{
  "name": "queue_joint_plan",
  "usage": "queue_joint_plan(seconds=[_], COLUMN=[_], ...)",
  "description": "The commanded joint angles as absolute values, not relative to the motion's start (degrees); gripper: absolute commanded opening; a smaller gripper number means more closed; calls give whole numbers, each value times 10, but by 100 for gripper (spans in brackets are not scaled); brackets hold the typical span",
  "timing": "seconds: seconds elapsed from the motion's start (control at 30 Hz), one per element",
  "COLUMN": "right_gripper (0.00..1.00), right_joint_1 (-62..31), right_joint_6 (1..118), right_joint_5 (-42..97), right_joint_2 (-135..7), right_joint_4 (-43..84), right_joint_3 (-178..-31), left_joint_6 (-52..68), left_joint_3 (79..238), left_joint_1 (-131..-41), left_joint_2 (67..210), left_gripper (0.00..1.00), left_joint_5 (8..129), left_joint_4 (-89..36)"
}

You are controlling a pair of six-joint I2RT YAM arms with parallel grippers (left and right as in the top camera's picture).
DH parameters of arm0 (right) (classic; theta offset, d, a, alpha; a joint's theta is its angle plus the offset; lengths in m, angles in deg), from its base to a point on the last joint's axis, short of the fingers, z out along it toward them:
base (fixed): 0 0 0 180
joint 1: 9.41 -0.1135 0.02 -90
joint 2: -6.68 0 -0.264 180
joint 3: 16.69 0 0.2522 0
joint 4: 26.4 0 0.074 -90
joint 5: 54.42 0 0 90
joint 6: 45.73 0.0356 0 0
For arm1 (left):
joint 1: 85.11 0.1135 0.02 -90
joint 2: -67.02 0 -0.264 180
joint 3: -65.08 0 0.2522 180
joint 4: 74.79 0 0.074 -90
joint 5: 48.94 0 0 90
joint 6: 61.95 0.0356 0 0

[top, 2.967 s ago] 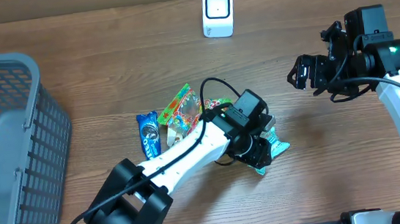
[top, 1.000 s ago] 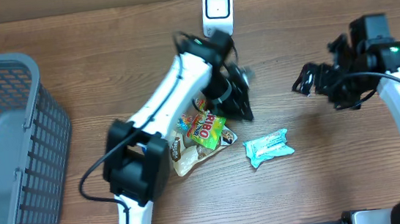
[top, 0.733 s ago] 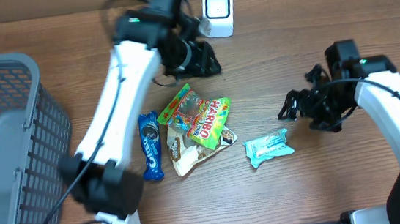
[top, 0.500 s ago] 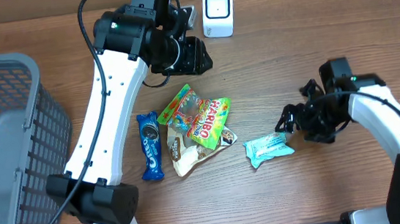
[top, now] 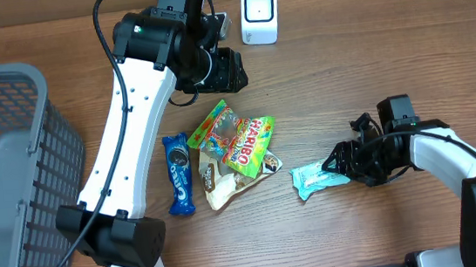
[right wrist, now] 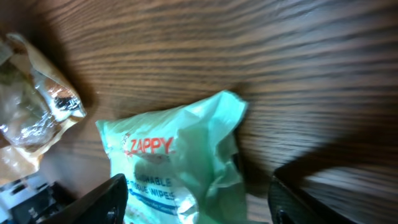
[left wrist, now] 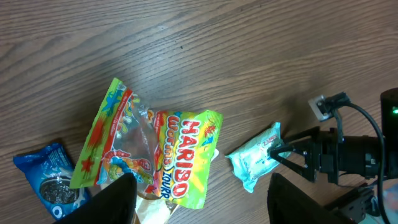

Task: Scan the item barcode
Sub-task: 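Lower the right gripper and grasp the green wipes pack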

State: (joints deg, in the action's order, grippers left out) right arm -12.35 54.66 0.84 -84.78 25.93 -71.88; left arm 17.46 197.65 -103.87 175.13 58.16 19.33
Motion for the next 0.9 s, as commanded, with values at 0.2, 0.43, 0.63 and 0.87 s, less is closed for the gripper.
queue_joint_plan(seconds=[0.2, 0.43, 0.63, 0.87], right_gripper=[23, 4, 4, 4], right_joint_1=[-124, -119, -119, -130], right_joint_6=[550, 563, 563, 585], right_joint_5=[-20, -18, 47, 212], right_joint_2=[-847, -839, -818, -773], right_joint_4=[224, 254, 329, 414], right_joint_3=[-697, -769, -858, -926], left_joint_6=[171, 172, 172, 173], left_joint_3=[1978, 1978, 1978, 1978], left_joint_1=[-1043, -1043, -1043, -1043], left_joint_2=[1755, 1755, 1755, 1755], left_gripper=[72, 74, 75, 75], left_joint_5=[572, 571, 571, 569], left_joint_4=[193, 193, 193, 193])
